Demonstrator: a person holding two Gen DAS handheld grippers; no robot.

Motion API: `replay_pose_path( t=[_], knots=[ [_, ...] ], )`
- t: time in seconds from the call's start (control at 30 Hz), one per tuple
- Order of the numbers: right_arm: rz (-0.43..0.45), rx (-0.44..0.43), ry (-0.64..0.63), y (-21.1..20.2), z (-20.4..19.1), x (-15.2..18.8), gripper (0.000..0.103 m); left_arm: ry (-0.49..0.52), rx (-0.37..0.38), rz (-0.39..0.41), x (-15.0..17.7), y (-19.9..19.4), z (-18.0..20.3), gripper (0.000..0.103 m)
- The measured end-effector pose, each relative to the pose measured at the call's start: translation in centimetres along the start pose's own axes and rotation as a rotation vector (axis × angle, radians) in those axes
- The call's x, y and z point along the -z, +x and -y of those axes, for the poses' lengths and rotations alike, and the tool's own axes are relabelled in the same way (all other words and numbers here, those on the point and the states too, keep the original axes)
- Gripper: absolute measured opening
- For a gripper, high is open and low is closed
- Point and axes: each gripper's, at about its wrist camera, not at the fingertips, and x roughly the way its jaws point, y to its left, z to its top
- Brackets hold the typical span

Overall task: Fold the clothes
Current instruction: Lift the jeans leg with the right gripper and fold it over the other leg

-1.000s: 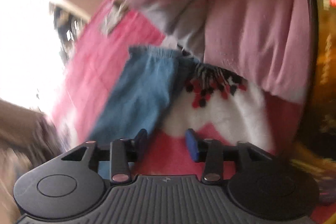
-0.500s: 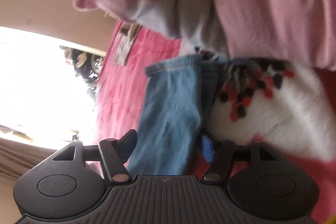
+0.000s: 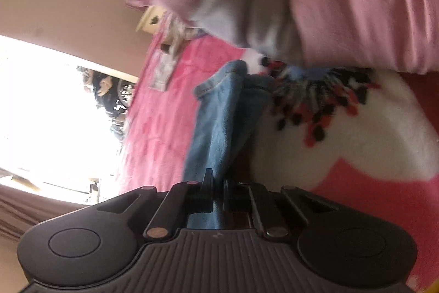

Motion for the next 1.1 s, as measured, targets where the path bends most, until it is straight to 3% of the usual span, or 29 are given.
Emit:
replay_pose_path(
  t=[0.3, 0.53, 0.63, 1.1],
  knots=[
    [-0.048, -0.108, -0.166, -0.4, -7.0, 0.3, 0.007, -0.023, 0.009, 0.024, 0.4, -0.1, -0.3, 0.028],
    [-0.141, -0.22, -0.249, -1.2, -12.0, 2.4, 0.007, -0.041, 0.027, 0.044, 0.7, -0.2, -0.8, 0.028],
    [-0.197, -0.263, -0.284, -3.3, -12.8, 5.0, 0.007, -0.052, 0.033, 0.057, 0.9, -0.3, -1.0, 0.028],
    [-0.446, -0.411, -0.318, -4.6, -19.2, 16.0, 0.007, -0.146, 0.086, 0.12, 2.2, -0.6, -2.2, 0.028]
  ],
)
